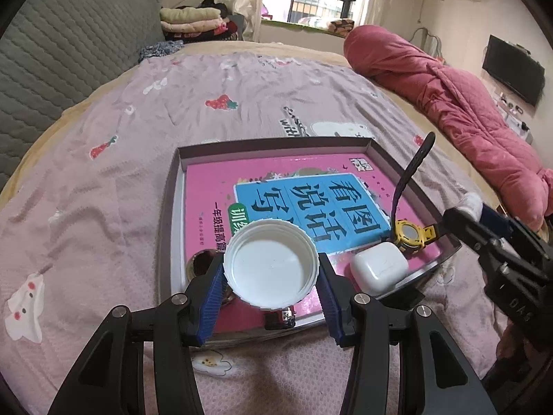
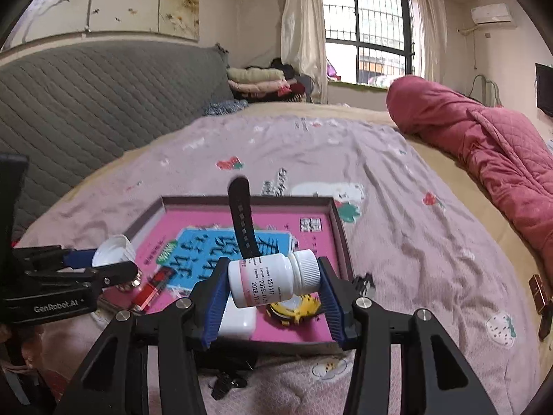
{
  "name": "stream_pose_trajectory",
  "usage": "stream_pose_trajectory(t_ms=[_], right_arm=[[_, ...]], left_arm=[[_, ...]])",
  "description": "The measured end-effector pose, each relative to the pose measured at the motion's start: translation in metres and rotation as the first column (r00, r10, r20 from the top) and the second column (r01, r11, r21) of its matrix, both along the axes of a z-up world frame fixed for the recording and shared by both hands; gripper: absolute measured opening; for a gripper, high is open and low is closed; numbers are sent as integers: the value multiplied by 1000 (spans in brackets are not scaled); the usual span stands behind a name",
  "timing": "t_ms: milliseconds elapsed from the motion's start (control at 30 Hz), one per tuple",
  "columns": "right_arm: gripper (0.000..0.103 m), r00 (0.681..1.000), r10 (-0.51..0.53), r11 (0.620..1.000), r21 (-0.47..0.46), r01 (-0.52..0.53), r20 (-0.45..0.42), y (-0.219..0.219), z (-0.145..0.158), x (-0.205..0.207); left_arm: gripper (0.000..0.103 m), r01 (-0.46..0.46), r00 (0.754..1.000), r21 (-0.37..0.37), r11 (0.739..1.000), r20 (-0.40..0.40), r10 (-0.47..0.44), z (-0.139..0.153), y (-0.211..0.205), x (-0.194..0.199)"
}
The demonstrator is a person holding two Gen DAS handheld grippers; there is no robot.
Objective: Organize rigid objects
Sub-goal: 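Lift the bottle cap with the left tool while the right tool carries the pill bottle over the tray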
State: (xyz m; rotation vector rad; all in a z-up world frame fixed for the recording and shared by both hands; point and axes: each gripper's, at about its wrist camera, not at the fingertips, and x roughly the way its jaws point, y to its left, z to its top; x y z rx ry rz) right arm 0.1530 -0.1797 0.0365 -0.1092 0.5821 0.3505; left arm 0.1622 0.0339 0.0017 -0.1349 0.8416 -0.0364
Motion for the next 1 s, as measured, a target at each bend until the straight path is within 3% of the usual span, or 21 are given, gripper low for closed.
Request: stream_pose_trajectory(t_ms=[333, 1000], right_arm=[[49, 996, -45, 999, -31, 43, -76, -1, -27, 10], [49, 988, -73, 996, -55, 66, -137, -1, -41, 16]], left_arm=[[51, 27, 999, -5, 1000, -35, -27, -14, -14, 11], [51, 103, 992, 3, 995, -71, -103, -27, -40, 18]])
